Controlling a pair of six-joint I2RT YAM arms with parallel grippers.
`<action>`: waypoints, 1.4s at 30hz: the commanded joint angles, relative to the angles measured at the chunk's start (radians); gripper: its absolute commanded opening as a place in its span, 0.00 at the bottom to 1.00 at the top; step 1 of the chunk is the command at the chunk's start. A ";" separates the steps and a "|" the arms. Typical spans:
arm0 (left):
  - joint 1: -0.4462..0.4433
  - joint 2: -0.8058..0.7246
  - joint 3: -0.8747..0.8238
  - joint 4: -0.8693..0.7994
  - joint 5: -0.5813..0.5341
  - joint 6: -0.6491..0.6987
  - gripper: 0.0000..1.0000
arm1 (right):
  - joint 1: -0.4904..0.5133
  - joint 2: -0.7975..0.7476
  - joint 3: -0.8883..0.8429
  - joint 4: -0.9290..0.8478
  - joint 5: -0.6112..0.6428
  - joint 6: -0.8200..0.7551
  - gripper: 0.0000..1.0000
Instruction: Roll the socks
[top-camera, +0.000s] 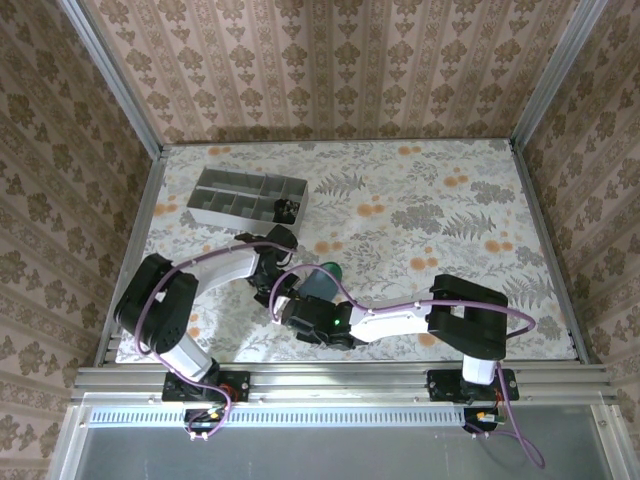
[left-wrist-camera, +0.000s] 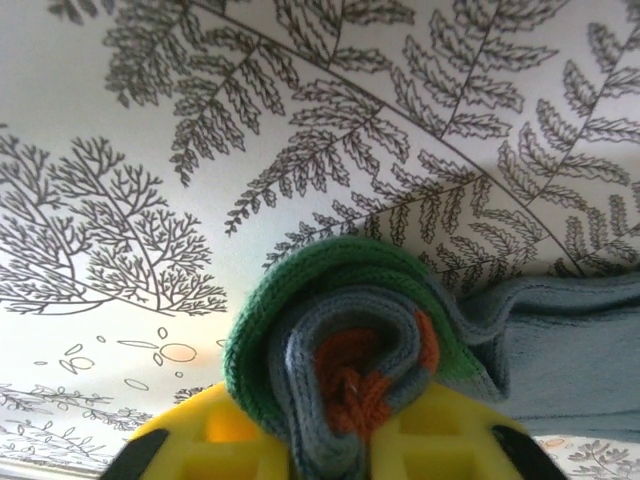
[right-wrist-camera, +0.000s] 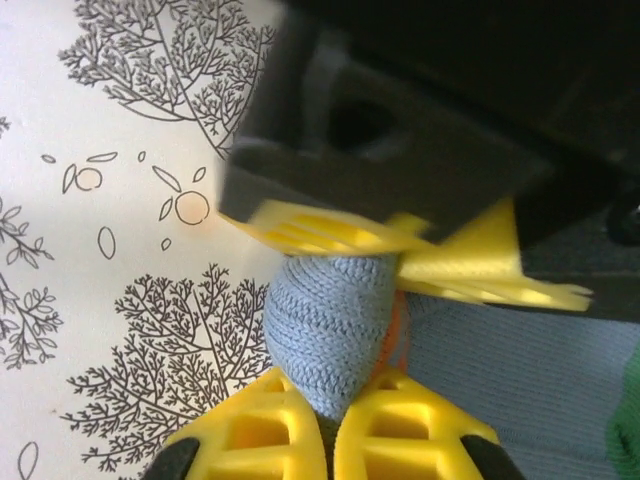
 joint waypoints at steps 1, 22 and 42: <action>0.025 -0.074 -0.034 -0.043 -0.050 0.010 0.31 | -0.030 0.035 -0.079 -0.162 -0.077 0.144 0.00; 0.087 -0.276 -0.085 0.055 -0.035 0.110 0.48 | -0.160 0.044 -0.280 0.004 -0.441 0.354 0.00; -0.008 -0.263 -0.161 0.193 -0.054 0.163 0.45 | -0.284 0.079 -0.388 0.084 -0.587 0.504 0.00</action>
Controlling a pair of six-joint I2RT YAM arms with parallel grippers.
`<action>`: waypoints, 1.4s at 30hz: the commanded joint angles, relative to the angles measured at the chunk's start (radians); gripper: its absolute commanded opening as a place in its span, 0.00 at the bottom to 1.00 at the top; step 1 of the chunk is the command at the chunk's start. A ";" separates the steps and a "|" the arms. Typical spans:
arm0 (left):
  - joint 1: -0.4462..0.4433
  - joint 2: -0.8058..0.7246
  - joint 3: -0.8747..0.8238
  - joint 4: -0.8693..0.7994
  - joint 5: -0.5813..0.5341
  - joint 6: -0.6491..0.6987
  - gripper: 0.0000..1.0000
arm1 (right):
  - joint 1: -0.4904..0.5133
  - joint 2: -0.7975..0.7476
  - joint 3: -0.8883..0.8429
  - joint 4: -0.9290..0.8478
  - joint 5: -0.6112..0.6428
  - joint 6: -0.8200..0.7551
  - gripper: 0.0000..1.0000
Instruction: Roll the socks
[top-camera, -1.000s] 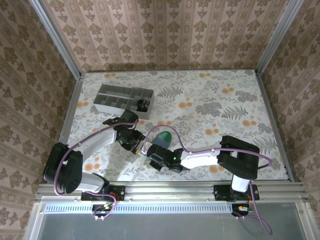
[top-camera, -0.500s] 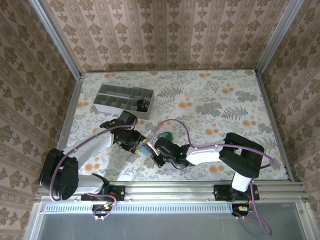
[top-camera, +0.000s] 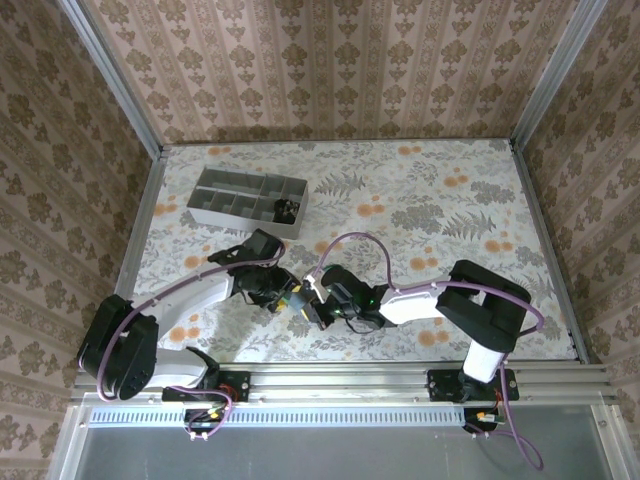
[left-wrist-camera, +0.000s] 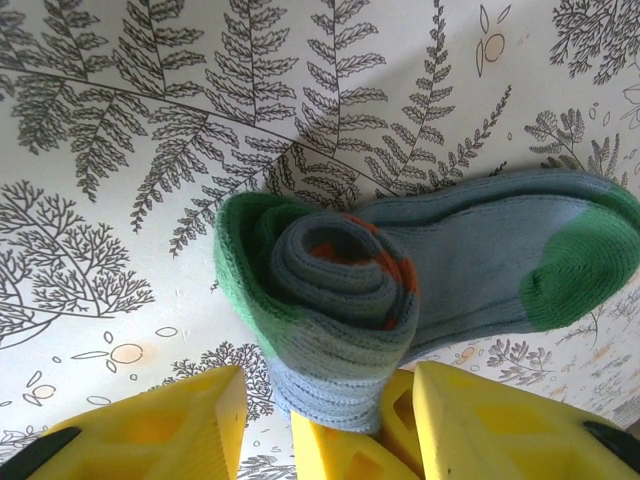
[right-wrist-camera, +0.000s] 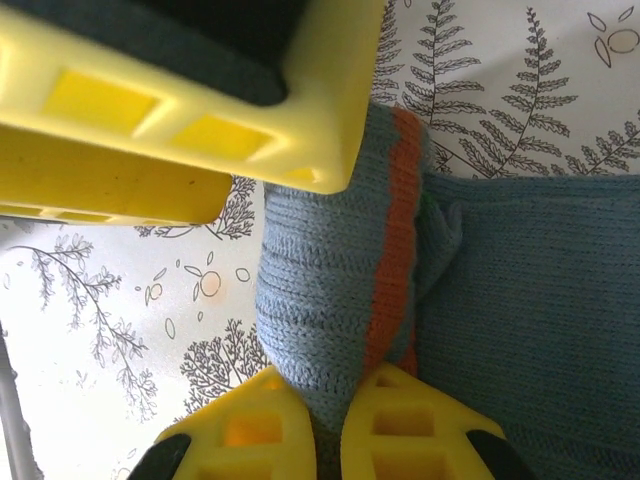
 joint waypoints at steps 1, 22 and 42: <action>-0.006 0.000 -0.012 0.003 -0.024 0.046 0.45 | -0.015 0.136 -0.116 -0.362 0.001 0.064 0.00; -0.045 0.077 -0.022 0.102 -0.026 0.142 0.45 | -0.139 0.186 -0.174 -0.305 -0.157 0.156 0.00; -0.088 0.308 0.009 0.085 -0.019 0.169 0.16 | -0.251 0.206 -0.175 -0.337 -0.184 0.208 0.00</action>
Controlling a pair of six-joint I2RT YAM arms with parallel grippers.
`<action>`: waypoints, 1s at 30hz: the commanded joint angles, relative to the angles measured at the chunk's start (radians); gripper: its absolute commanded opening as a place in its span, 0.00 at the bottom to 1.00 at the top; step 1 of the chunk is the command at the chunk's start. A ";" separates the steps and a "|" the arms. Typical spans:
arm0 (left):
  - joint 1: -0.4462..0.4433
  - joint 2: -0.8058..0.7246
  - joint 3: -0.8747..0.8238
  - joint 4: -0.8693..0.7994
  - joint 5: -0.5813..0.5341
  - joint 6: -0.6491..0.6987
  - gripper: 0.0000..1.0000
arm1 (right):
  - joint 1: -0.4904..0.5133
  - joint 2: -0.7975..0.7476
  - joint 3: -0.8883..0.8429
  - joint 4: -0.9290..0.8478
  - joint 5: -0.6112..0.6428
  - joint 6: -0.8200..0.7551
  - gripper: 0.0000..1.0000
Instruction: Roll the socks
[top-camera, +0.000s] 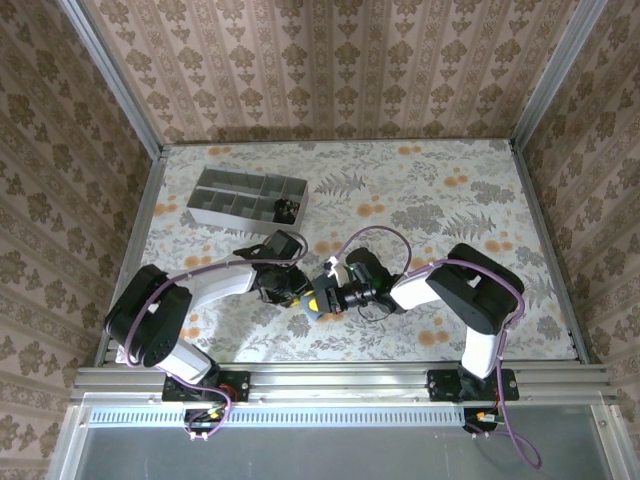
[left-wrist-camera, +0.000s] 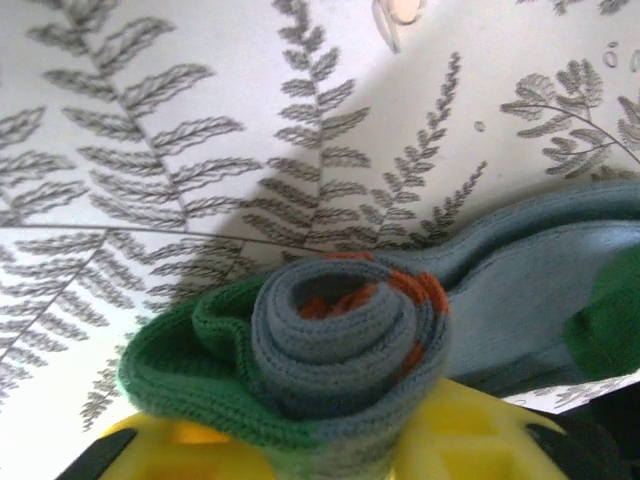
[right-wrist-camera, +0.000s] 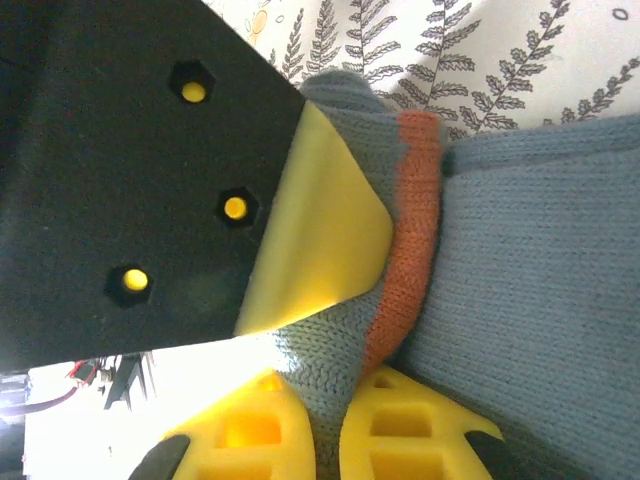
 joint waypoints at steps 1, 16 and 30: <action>-0.022 0.092 -0.041 -0.071 -0.010 0.005 0.09 | -0.028 0.109 -0.104 -0.518 0.244 -0.013 0.00; 0.197 -0.152 -0.131 -0.243 -0.155 -0.033 0.00 | 0.248 -0.257 0.105 -0.573 0.589 -0.622 0.52; 0.046 -0.005 -0.041 -0.389 -0.095 -0.133 0.00 | 0.444 -0.198 0.193 -0.405 0.939 -0.561 0.59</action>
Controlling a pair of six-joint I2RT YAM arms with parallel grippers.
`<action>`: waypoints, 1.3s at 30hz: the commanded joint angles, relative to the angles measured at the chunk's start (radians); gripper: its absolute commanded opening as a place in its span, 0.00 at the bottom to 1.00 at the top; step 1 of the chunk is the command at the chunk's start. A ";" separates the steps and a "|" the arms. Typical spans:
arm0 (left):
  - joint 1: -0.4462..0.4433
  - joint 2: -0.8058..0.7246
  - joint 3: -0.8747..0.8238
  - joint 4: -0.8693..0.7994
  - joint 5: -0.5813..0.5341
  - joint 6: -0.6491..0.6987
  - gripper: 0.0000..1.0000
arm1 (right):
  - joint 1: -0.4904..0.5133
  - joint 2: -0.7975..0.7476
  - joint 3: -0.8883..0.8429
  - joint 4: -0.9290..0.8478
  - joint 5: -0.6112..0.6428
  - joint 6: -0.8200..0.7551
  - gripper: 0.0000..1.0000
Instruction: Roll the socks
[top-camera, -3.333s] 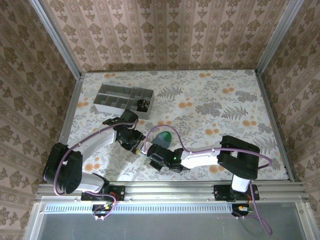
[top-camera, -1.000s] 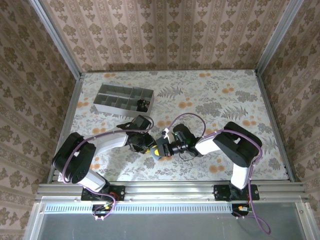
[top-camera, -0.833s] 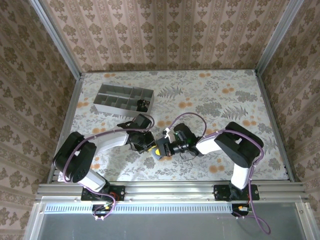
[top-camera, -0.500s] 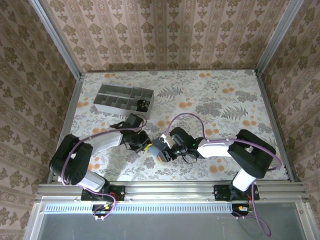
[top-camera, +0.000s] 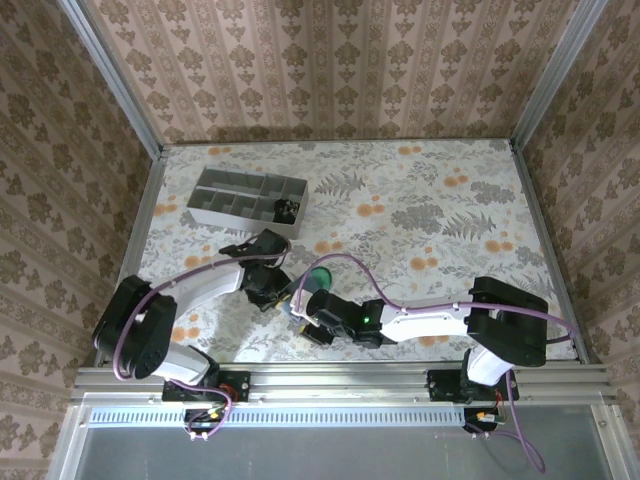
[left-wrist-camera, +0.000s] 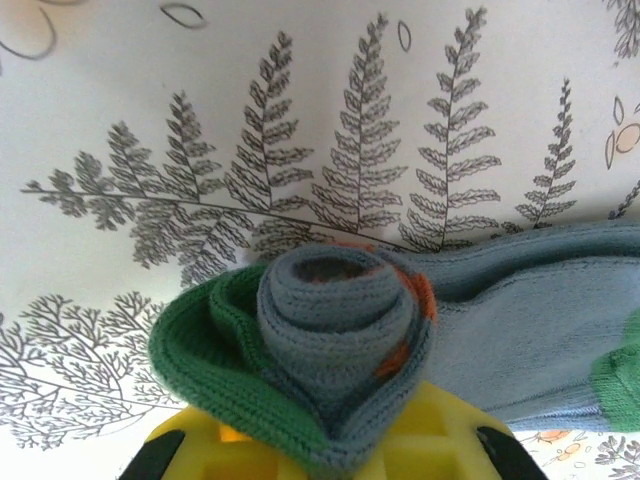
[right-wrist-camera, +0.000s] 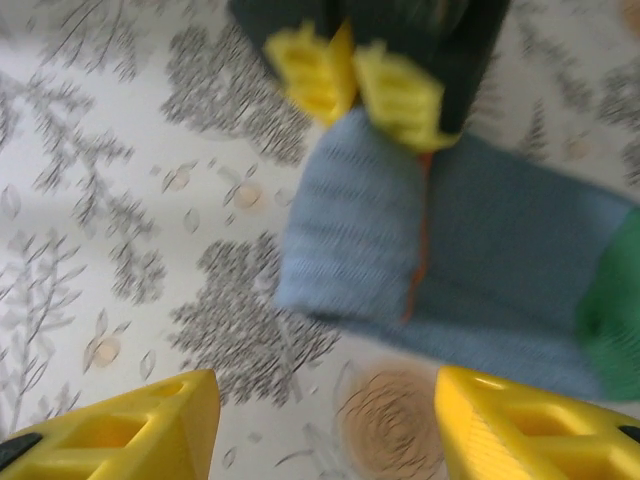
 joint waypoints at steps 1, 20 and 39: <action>-0.019 0.083 -0.040 -0.163 0.018 -0.042 0.00 | -0.004 0.050 0.049 0.070 0.104 0.014 0.60; 0.018 0.059 -0.016 -0.157 0.114 -0.020 0.05 | -0.073 0.276 0.144 -0.134 0.022 0.301 0.01; 0.092 -0.174 -0.048 -0.009 0.125 0.021 0.56 | -0.215 0.289 -0.166 0.067 -0.395 0.491 0.00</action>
